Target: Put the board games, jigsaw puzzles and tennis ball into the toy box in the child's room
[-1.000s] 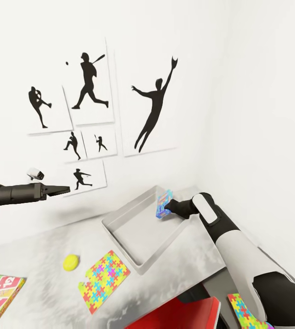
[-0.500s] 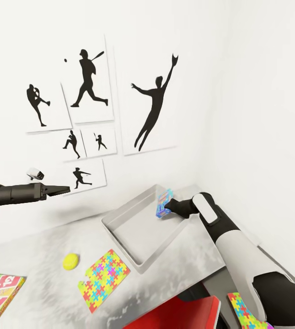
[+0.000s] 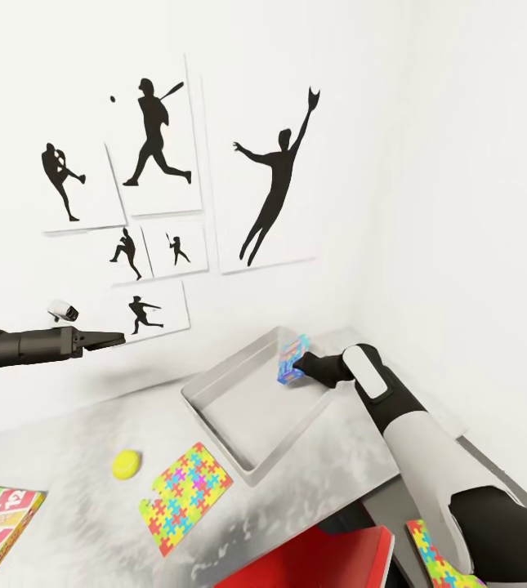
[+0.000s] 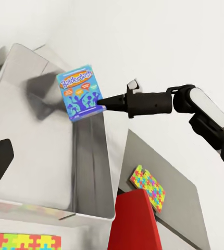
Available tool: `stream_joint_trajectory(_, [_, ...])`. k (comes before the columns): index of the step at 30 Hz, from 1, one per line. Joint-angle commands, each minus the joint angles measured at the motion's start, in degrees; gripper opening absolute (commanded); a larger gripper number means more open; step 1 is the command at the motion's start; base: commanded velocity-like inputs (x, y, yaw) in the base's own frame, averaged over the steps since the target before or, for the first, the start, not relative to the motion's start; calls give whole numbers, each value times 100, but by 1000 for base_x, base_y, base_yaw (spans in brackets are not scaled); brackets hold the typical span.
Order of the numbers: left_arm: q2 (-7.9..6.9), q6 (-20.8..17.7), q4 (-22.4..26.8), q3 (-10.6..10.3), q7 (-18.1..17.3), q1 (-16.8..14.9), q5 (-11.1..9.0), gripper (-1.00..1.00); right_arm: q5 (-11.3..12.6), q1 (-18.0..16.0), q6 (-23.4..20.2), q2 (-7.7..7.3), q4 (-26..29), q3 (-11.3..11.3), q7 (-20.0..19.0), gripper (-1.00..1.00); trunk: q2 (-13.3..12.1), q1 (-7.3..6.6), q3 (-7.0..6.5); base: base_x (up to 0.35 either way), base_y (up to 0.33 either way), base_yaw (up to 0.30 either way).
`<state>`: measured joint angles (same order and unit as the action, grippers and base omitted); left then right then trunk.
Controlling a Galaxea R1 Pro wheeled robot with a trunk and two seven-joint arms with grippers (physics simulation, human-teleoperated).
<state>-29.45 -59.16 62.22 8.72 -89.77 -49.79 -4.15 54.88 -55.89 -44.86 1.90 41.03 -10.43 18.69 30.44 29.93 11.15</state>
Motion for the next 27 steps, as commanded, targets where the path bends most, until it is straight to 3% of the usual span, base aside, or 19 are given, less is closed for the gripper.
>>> stream_joint_trajectory(1, [-3, -61, 0, -2, -23, -5, 2, 100, 48, -6, -6, 44, 8, -12, 58, -100, 10, 2, 11, 0, 0, 0])
stream_joint_trajectory(7, [-5, -61, 0, -2, -23, -5, 2, 100, 41, -14, 2, 310, 16, -12, 63, -100, 10, 2, 17, 0, 0, 0])
stream_joint_trajectory(13, [-8, -61, 0, -2, -23, -5, 2, 100, 48, -108, 9, 343, 4, 4, 64, -100, 10, 2, 61, 0, 0, 0])
stream_joint_trajectory(20, [-8, -61, 0, -2, -23, -5, 2, 100, 39, -132, 12, 343, -27, 408, 64, -100, 10, 2, 125, 0, 0, 0])
stream_joint_trajectory(27, [-8, -61, 0, -2, -23, -5, 2, 100, 33, -133, 30, 338, -37, 474, 64, -100, 10, 2, 191, 0, 0, 0])
